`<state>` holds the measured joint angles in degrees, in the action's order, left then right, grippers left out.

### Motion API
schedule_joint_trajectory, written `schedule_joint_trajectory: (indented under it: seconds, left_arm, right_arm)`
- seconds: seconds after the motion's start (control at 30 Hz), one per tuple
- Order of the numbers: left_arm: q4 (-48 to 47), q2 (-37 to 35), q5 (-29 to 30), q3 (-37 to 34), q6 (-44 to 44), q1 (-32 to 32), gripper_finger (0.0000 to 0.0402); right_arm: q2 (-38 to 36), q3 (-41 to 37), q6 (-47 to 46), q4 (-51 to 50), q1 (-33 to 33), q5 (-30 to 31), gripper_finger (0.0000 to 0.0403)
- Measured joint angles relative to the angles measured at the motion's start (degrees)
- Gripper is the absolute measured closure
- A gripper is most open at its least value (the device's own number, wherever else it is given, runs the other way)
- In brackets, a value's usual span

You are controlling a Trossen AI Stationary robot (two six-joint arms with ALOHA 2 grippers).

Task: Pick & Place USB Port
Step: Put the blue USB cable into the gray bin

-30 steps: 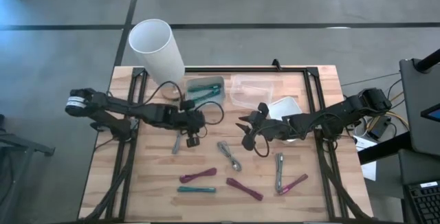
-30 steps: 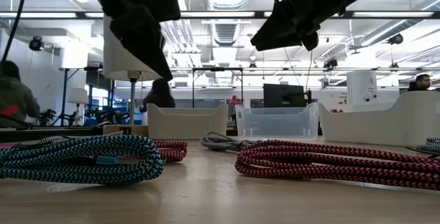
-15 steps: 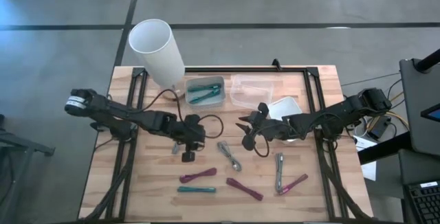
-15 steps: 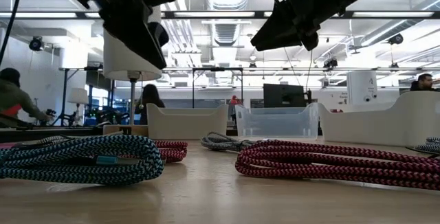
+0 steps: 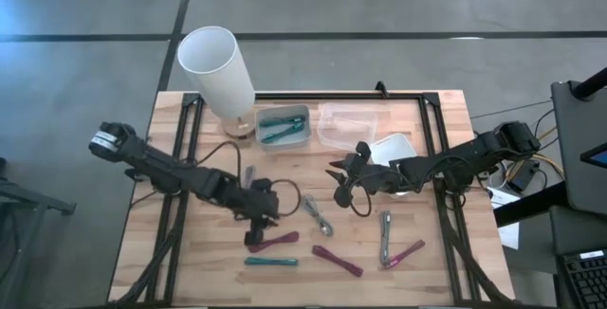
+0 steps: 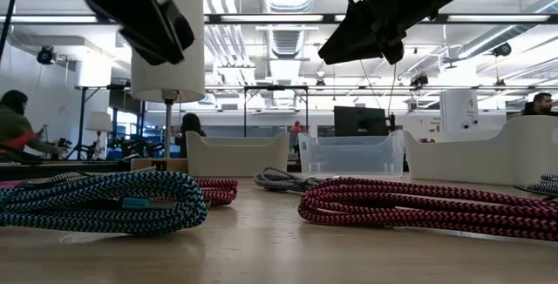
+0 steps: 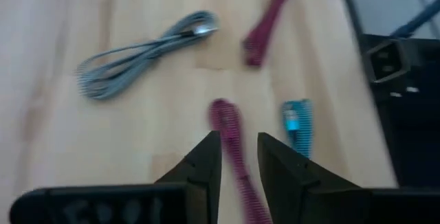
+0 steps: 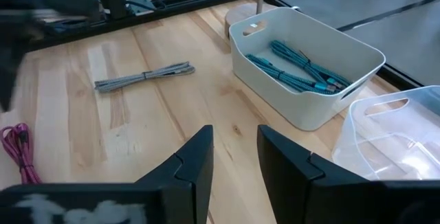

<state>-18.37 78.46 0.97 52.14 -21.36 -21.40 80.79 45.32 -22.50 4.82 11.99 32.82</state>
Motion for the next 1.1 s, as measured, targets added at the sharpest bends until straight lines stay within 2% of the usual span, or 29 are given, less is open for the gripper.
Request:
schedule_joint_trajectory:
  seconds: [0.37,0.57,0.7,0.87,1.1]
  left_arm:
    - [19.69,0.04,0.24,-10.47,-7.63,-8.95,0.0314]
    - [23.55,0.08,2.37,-14.16,-9.03,-12.03,0.0314]
    - [24.24,0.71,5.35,-13.67,-8.92,-13.68,0.0314]
    - [24.14,4.91,5.5,-10.19,-8.26,-14.56,0.0314]
    - [19.13,11.54,5.53,-5.83,-5.86,-14.5,0.0314]
  right_arm:
    - [0.0,0.0,-0.04,0.0,0.15,-2.02,0.0285]
    - [0.0,-0.02,-0.02,0.0,0.15,-5.01,0.0294]
    - [0.0,-0.02,0.02,0.0,0.13,-4.98,0.0298]
    - [0.0,-0.02,0.17,-0.15,0.13,-4.94,0.0294]
    - [0.0,-0.36,0.0,-0.31,0.15,-4.85,0.0293]
